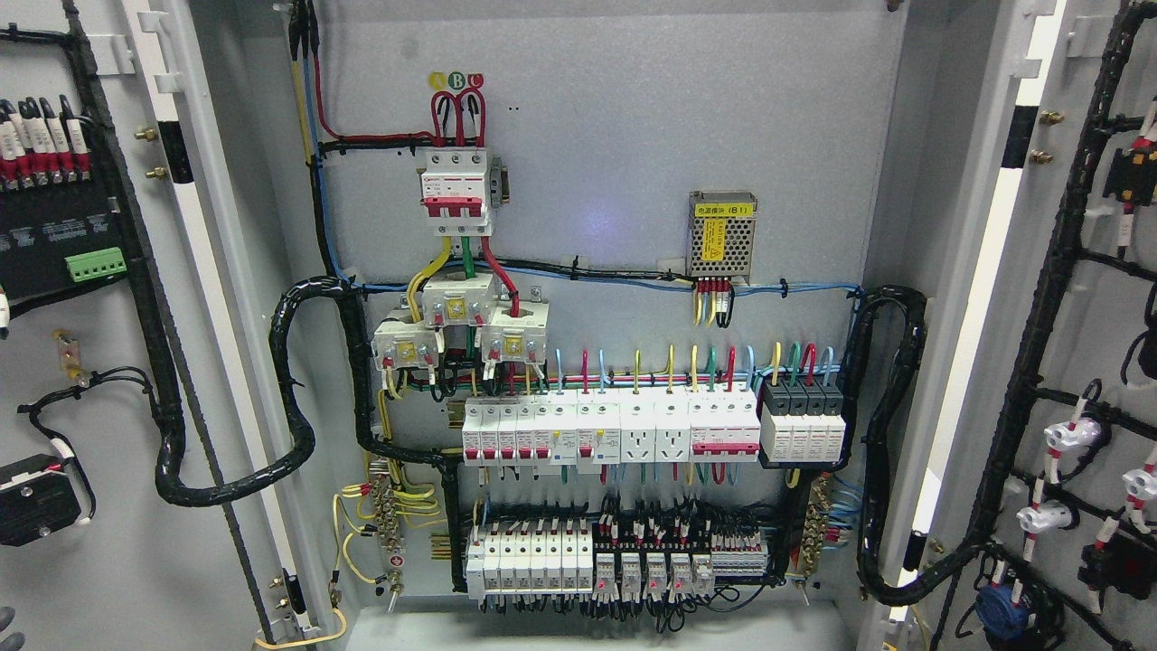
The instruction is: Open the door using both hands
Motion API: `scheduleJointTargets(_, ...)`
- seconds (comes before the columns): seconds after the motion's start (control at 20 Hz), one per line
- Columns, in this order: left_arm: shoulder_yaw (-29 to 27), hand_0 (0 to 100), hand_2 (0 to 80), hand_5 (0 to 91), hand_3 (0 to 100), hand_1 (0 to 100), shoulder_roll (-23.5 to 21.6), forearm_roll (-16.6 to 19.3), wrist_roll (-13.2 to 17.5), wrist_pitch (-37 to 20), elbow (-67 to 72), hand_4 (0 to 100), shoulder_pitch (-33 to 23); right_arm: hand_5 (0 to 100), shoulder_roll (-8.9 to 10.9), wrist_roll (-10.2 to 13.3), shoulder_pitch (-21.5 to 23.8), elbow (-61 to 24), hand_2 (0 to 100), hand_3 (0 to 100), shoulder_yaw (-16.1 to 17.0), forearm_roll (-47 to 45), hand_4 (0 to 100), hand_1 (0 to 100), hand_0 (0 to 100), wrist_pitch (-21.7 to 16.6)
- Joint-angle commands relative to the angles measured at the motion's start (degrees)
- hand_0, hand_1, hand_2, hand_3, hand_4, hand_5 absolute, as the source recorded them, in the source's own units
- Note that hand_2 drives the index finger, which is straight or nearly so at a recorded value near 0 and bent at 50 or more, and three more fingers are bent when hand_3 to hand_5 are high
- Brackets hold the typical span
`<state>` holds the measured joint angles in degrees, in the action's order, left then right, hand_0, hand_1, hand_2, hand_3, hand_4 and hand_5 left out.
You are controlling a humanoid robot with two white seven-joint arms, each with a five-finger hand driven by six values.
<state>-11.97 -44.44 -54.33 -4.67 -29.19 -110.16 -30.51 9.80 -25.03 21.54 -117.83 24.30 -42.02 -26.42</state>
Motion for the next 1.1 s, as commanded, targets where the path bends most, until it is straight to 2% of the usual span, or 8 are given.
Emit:
scheduleJointTargets(0.0, 3.01, 0, 0.0, 0.0, 0, 0, 2.51, 1.68, 0.01, 0.1, -0.23, 0, -0.34, 0, 0.57, -0.37, 0.26, -1.7, 0, 0, -6.79, 0.27, 0, 0, 19, -0.03)
scheduleJointTargets(0.15, 3.7, 0, 0.0, 0.0, 0, 0, 3.74, 2.38, 0.01, 0.18, 0.12, 0, -1.65, 0, 2.32, -0.54, 1.75, -1.52, 0, 0, -11.36, 0.8, 0, 0, 19, -0.03)
scheduleJointTargets(0.25, 5.28, 0, 0.0, 0.0, 0, 0, 5.67, 5.8, 0.01, 0.27, 1.35, 0, -1.65, 0, 3.55, -0.54, 2.72, -0.65, 0, 0, -14.09, 0.97, 0, 0, 19, 0.06)
scheduleJointTargets(0.65, 11.96, 0, 0.0, 0.0, 0, 0, 11.65, 15.73, 0.01, 0.45, 8.9, 0, -0.95, 0, 3.2, -0.63, 2.72, 12.43, 0, 0, -23.5, 10.46, 0, 0, 19, 0.06)
scheduleJointTargets(0.8, 14.42, 0, 0.0, 0.0, 0, 0, 14.02, 18.02, 0.01, 0.45, 13.64, 0, 0.45, 0, 3.03, -0.63, 2.72, 18.85, 0, 0, -27.36, 13.44, 0, 0, 19, 0.06)
scheduleJointTargets(0.95, 16.89, 0, 0.0, 0.0, 0, 0, 15.87, 19.35, 0.01, 0.45, 18.65, 0, 0.81, 0, 2.59, -0.72, 2.81, 25.27, 0, 0, -28.34, 17.93, 0, 0, 19, 0.06)
scheduleJointTargets(1.05, 18.21, 0, 0.0, 0.0, 0, 0, 17.71, 21.8, 0.01, 0.45, 22.6, 0, 0.89, 0, 2.59, -0.72, 2.72, 29.65, 0, 0, -29.04, 18.99, 0, 0, 19, 0.06)
